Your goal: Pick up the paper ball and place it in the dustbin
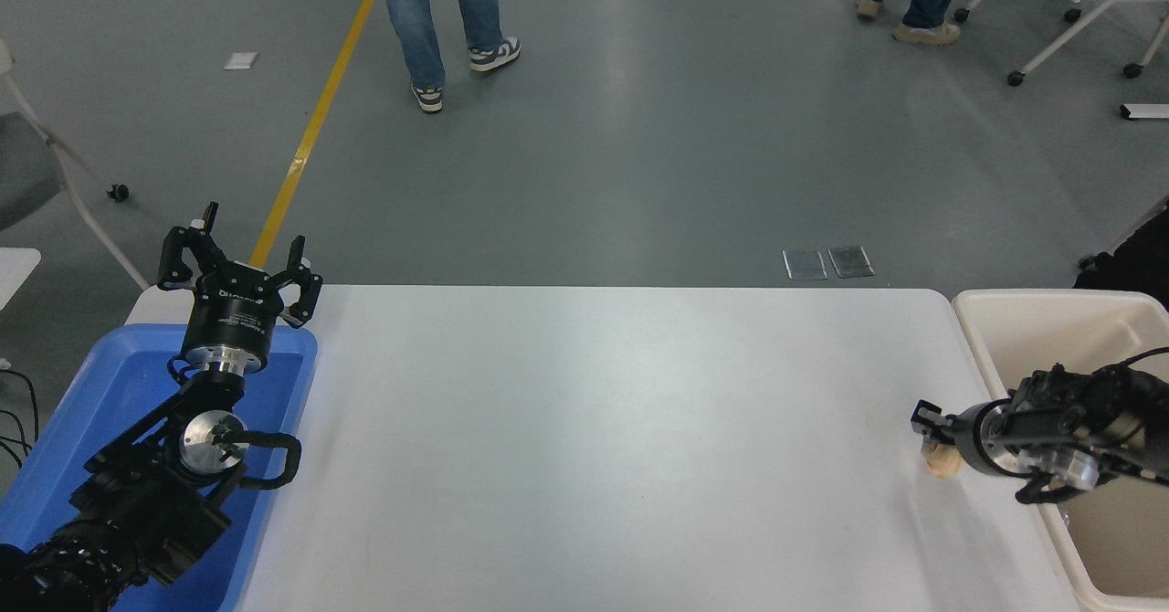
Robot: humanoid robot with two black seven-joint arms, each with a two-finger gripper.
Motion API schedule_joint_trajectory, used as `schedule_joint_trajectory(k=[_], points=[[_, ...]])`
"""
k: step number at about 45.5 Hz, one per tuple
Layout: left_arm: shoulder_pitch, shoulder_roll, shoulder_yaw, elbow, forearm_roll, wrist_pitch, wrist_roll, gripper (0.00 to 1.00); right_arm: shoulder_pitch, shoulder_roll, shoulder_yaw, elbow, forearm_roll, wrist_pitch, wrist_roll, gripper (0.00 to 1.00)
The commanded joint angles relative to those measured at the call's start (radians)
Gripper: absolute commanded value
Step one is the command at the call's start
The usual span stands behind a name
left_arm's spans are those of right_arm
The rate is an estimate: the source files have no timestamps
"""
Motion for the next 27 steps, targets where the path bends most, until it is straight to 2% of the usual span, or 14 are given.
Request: schedule_joint_trajectory(k=[1, 17, 27], points=[[0.000, 0.001, 0.000, 0.000, 0.000, 0.000, 0.000, 0.99, 0.283, -0.040, -0.061, 0.155, -0.008, 0.055, 0.000, 0.00], [0.000, -0.001, 0.000, 0.002, 0.000, 0.000, 0.000, 0.99, 0.622, -0.015, -0.090, 0.194, -0.004, 0.270, 0.000, 0.00], [0.000, 0.001, 0.000, 0.002, 0.000, 0.000, 0.000, 0.99, 0.786, -0.041, -0.081, 0.194, 0.003, 0.353, 0.000, 0.00]])
